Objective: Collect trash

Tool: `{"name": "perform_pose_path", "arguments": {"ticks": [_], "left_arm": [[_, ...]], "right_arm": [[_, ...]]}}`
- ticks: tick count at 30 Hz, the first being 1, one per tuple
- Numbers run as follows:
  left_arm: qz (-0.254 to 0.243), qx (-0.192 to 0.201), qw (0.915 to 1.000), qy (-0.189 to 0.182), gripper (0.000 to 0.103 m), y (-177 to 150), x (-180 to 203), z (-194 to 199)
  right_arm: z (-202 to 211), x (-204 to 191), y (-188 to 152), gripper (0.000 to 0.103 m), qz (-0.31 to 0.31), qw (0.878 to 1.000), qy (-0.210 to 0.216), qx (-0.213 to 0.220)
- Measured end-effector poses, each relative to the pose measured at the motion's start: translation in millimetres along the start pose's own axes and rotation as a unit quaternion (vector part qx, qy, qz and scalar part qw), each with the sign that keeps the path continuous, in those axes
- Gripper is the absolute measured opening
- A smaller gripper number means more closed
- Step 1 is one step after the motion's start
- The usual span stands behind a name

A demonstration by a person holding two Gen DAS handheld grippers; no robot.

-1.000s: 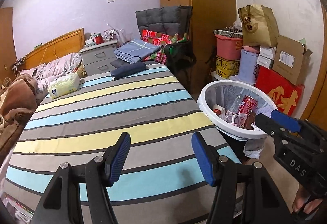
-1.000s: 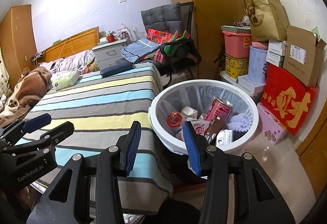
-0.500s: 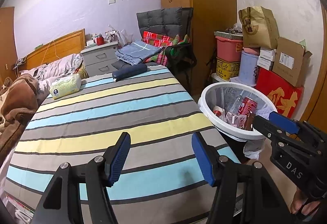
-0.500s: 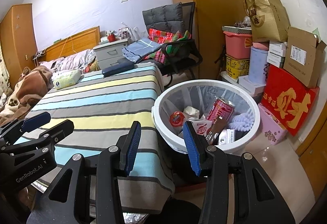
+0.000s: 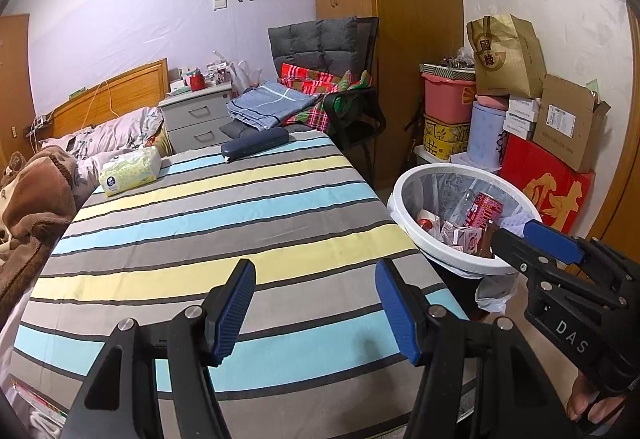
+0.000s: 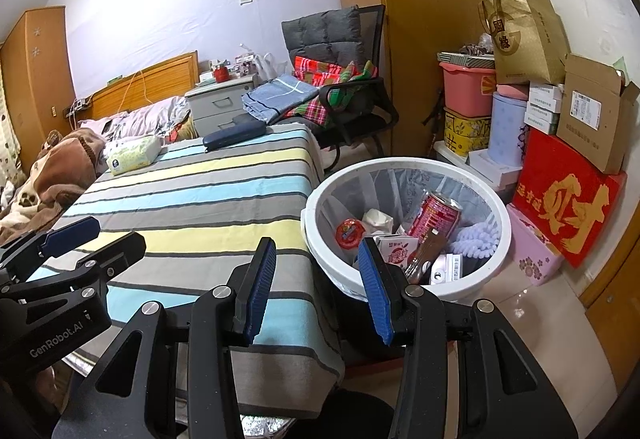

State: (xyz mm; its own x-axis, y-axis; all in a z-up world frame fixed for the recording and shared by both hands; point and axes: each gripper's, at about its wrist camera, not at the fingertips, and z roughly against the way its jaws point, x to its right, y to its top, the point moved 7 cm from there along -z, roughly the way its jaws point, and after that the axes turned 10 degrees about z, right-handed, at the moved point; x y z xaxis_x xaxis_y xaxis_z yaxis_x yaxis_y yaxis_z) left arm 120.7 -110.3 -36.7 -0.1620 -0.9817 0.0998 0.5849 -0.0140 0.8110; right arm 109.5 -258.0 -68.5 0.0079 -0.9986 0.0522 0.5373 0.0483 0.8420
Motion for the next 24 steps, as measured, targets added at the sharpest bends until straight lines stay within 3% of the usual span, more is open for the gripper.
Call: {"name": "perform_pose_path", "arguments": {"ticks": [24], "left_arm": [[0.001,0.0,1.0,0.0,0.062,0.5,-2.3,1.9]], "right_arm": [[0.1,-1.9,-0.5,0.044,0.0,1.0,0.002,0.0]]}}
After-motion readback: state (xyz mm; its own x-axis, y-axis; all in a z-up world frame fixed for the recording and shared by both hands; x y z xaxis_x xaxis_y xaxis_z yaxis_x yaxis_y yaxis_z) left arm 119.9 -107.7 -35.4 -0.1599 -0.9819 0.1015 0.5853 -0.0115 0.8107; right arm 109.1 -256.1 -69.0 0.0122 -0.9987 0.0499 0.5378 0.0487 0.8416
